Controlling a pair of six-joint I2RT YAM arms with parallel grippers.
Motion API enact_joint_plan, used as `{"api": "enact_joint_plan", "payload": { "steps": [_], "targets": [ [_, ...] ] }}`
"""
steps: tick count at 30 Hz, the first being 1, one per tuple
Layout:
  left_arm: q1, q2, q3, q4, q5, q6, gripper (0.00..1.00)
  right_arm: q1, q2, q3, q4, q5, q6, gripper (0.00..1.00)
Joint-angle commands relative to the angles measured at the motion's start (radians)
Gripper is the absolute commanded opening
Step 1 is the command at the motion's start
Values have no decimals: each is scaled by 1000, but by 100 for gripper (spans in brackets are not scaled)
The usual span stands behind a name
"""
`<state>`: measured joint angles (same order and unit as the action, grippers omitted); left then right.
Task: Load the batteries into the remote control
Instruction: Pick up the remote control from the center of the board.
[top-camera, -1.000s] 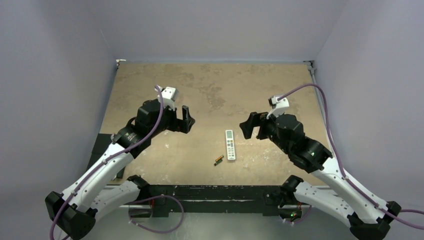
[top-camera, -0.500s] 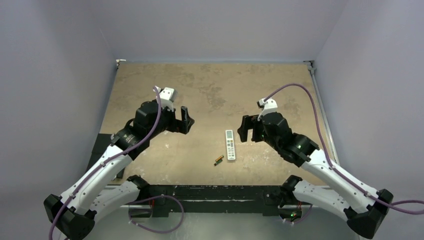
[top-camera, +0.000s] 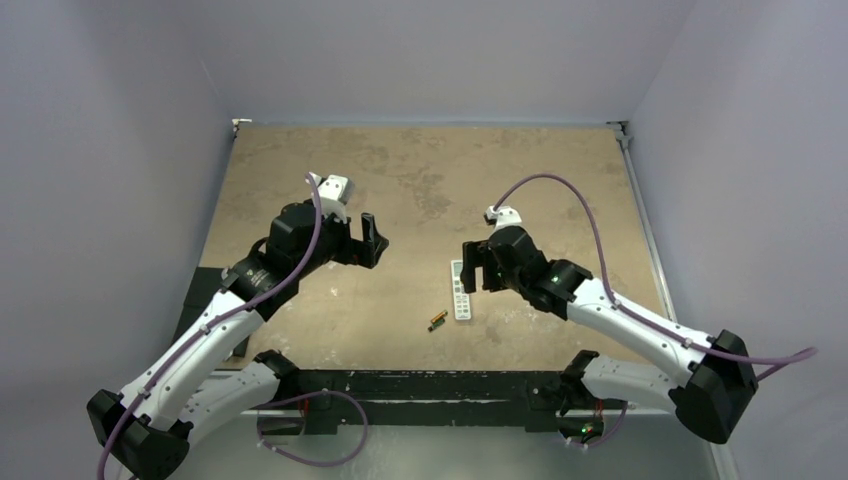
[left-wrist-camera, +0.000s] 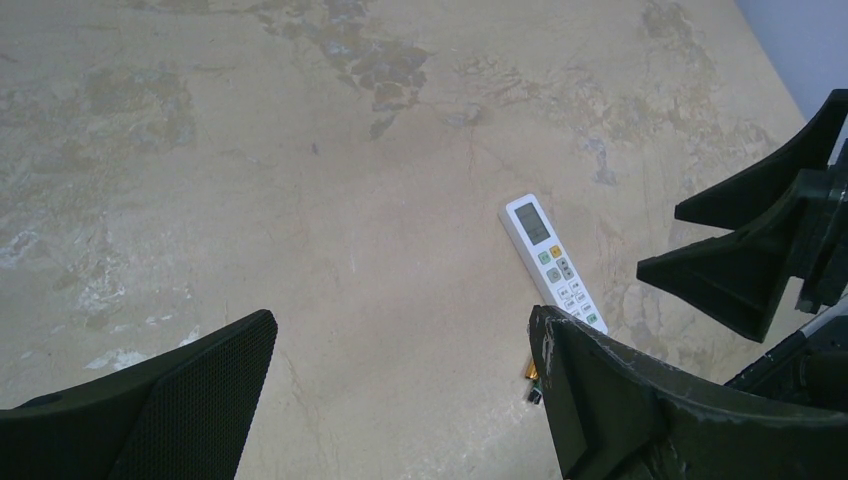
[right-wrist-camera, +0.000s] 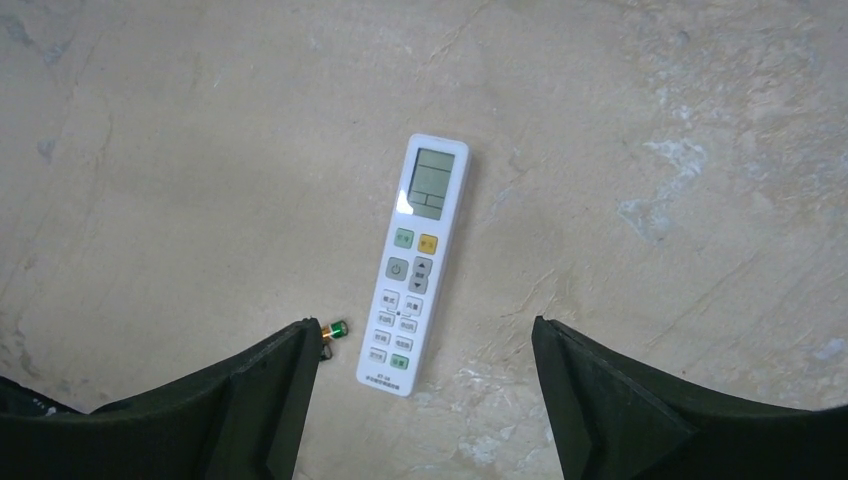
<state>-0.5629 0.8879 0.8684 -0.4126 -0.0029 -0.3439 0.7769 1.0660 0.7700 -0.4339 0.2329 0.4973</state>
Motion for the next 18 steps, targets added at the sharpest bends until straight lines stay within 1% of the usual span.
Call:
{"api": "enact_joint_plan", "payload": {
  "steps": [1,11,18],
  "targets": [
    [5,-2,-6,14,16,22,99,25,35,-17,76,-6,40,86],
    [5,-3,-6,1,6,20,99,81,171,-25,130,29,100,84],
    [4,-3,-5,-3,-20,20,99,137,276,0,124,105,148,83]
  ]
}}
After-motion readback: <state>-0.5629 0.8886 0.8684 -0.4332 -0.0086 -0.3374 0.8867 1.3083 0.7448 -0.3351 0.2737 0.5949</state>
